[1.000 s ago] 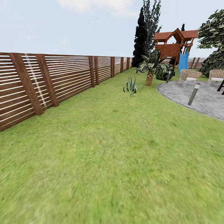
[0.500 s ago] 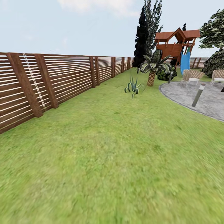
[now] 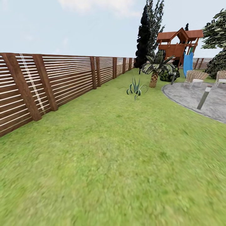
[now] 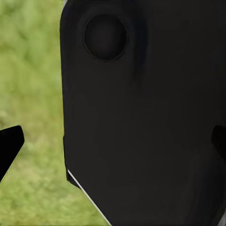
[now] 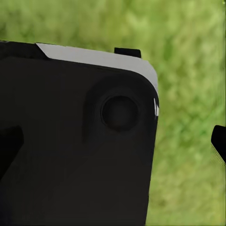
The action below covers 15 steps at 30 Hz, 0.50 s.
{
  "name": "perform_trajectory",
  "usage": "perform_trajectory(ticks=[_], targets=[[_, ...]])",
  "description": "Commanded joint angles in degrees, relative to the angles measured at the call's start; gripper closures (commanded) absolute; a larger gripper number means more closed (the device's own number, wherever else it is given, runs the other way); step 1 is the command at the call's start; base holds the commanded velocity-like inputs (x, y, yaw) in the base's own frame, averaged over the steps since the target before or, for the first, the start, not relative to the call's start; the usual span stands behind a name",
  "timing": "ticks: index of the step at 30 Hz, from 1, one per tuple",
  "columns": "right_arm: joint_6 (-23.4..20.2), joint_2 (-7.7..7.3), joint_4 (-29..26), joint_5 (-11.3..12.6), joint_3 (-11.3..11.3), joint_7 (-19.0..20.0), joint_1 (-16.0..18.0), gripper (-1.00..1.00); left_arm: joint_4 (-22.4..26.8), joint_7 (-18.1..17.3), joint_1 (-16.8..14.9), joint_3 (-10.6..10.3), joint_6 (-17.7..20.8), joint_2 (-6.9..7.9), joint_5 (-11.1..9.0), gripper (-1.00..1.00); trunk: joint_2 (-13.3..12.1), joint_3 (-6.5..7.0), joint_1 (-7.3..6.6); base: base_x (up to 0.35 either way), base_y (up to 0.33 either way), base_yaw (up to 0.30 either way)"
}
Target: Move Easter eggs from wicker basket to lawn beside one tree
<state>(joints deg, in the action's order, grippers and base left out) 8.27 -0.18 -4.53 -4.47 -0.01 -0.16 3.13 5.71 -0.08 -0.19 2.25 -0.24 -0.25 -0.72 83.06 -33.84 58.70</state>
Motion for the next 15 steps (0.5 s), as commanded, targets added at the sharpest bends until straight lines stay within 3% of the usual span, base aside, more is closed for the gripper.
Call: perform_trajectory(ticks=[1,15], targets=[[0.2,-0.01,0.0,-0.5,-0.1,0.0,0.0,-1.00,0.0,0.0,0.0,0.2,0.0,-0.02,-0.1,-1.00,0.0,-0.05,0.03,0.325,0.072,0.000],[0.8,0.05,-0.8,-0.9,0.0,-0.4,0.0,-1.00,0.1,0.0,-0.1,0.2,0.0,0.29,-0.1,-1.00,0.0,-0.05,0.03,0.325,0.072,0.000]])
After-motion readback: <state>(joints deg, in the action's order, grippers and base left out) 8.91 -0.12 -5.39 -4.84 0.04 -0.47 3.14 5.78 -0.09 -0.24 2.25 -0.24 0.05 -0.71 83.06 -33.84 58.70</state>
